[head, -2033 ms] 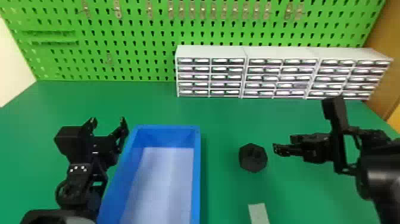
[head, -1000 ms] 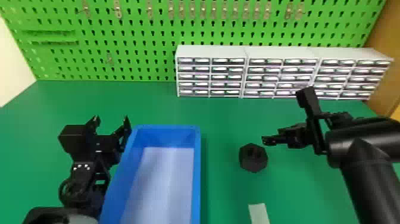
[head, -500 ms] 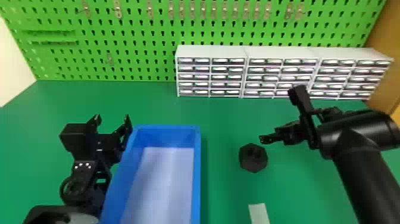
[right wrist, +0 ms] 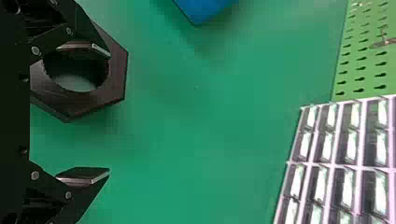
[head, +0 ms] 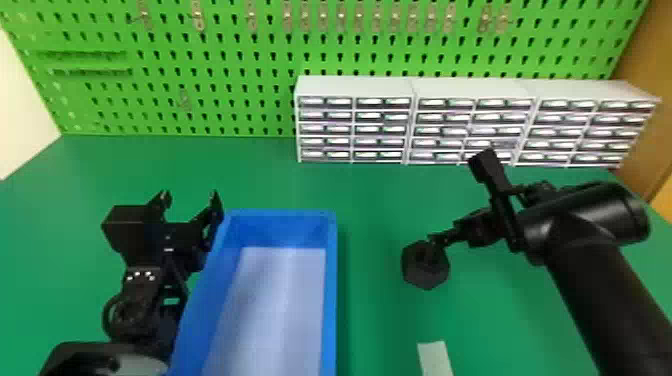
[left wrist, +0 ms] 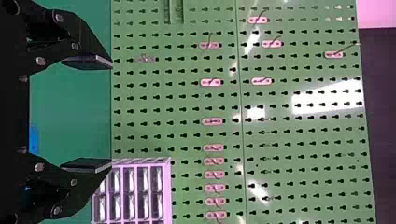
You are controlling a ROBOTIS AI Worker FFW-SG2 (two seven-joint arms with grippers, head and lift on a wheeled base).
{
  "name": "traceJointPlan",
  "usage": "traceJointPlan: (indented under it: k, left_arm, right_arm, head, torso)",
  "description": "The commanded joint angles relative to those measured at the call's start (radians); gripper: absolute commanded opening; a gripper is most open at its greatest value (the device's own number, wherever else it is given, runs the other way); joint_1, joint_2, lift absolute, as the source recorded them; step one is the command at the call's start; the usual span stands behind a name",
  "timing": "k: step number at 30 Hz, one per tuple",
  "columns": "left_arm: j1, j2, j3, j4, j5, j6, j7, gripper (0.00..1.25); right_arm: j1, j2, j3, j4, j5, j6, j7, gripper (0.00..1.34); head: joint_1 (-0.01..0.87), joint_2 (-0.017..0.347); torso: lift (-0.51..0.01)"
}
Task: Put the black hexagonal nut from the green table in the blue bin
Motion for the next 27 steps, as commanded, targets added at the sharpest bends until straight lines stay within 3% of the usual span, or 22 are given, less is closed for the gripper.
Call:
traceJointPlan:
  k: [1, 27]
  left_arm:
    - [-0.004, 0.000, 0.000, 0.002, 0.000, 0.000, -0.001, 0.75]
    - [-0.016, 0.009, -0.003, 0.008, -0.002, -0.009, 0.000, 0.75]
  right_arm:
    - [-0.013, -0.002, 0.031, 0.041, -0.010, -0.005, 0.000, 0.94]
    - [-0.050, -0.029, 0.094, 0.134, -0.028, 0.021, 0.000, 0.95]
  head:
    - [0.657, 0.057]
    - [0.657, 0.057]
  torso:
    - [-0.095]
    - [-0.095]
